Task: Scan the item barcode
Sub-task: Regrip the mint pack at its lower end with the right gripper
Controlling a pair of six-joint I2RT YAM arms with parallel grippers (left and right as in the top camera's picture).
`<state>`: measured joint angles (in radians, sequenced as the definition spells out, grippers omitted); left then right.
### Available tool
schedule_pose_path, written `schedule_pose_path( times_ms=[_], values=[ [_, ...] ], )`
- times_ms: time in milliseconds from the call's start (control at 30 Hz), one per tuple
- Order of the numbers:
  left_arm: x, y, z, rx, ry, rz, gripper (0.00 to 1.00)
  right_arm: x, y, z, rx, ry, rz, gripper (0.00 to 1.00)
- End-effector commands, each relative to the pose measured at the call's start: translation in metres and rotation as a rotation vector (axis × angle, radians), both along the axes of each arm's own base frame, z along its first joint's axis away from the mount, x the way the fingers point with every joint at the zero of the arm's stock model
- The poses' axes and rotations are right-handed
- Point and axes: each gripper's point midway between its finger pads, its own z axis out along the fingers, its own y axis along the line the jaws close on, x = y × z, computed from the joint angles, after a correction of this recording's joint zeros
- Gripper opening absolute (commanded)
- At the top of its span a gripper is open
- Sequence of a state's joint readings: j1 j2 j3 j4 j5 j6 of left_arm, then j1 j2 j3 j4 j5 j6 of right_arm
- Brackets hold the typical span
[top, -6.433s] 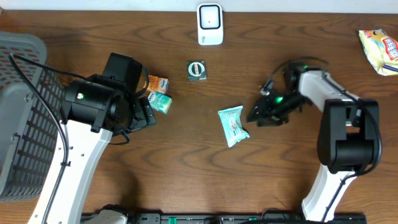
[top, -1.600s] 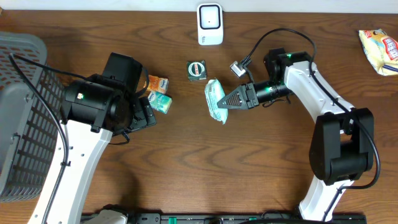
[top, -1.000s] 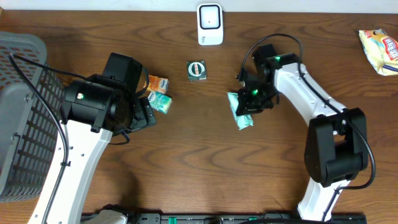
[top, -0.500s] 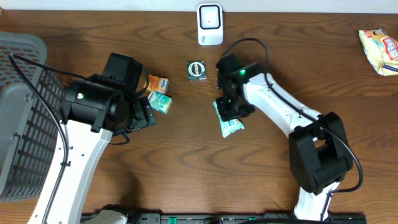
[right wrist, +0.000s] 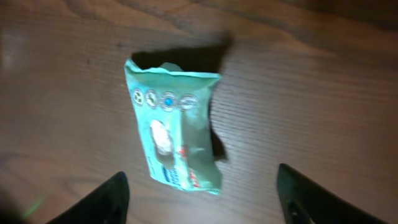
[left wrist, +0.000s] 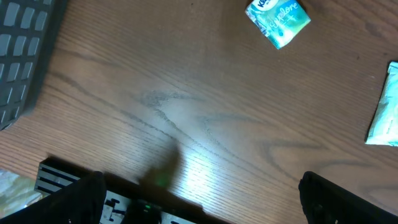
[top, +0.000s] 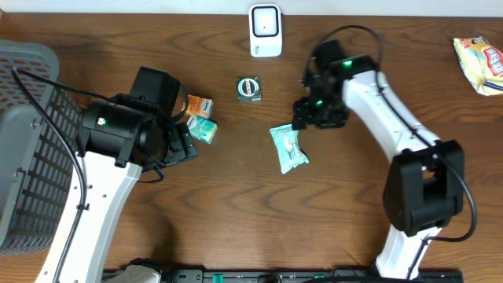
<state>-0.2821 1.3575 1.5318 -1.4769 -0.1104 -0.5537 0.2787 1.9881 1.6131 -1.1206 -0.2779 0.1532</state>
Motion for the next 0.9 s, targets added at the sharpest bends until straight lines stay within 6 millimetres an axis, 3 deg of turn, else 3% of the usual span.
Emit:
schedule_pose_path(
  times_ms=[0,67,200,367,567,700,833,867],
  values=[
    [0.0,0.002,0.002,-0.001,-0.008,0.014,0.97,-0.008,0.005,0.001,0.149,0.031,0.074,0.8],
    [0.0,0.002,0.002,-0.001,-0.008,0.014,0.98,-0.013,0.003,-0.008,0.188,0.051,0.066,0.91],
    [0.0,0.002,0.002,-0.001,-0.008,0.014,0.98,-0.026,0.013,-0.03,0.281,0.079,0.061,0.91],
    [0.0,0.002,0.002,-0.001,-0.008,0.014,0.98,-0.041,0.022,-0.051,0.363,0.102,0.048,0.79],
    [0.0,0.002,0.002,-0.001,-0.008,0.014,0.98,-0.048,0.029,-0.067,0.389,0.104,0.02,0.72],
    [0.0,0.002,0.002,-0.001,-0.008,0.014,0.98,-0.053,0.034,-0.071,0.399,0.107,0.032,0.44],
    [0.0,0.002,0.002,-0.001,-0.008,0.014,0.98,-0.052,0.04,-0.07,0.403,0.09,0.051,0.01],
    [0.0,0.002,0.002,-0.001,-0.008,0.014,0.98,-0.051,0.041,-0.07,0.404,0.088,0.05,0.01]
  ],
)
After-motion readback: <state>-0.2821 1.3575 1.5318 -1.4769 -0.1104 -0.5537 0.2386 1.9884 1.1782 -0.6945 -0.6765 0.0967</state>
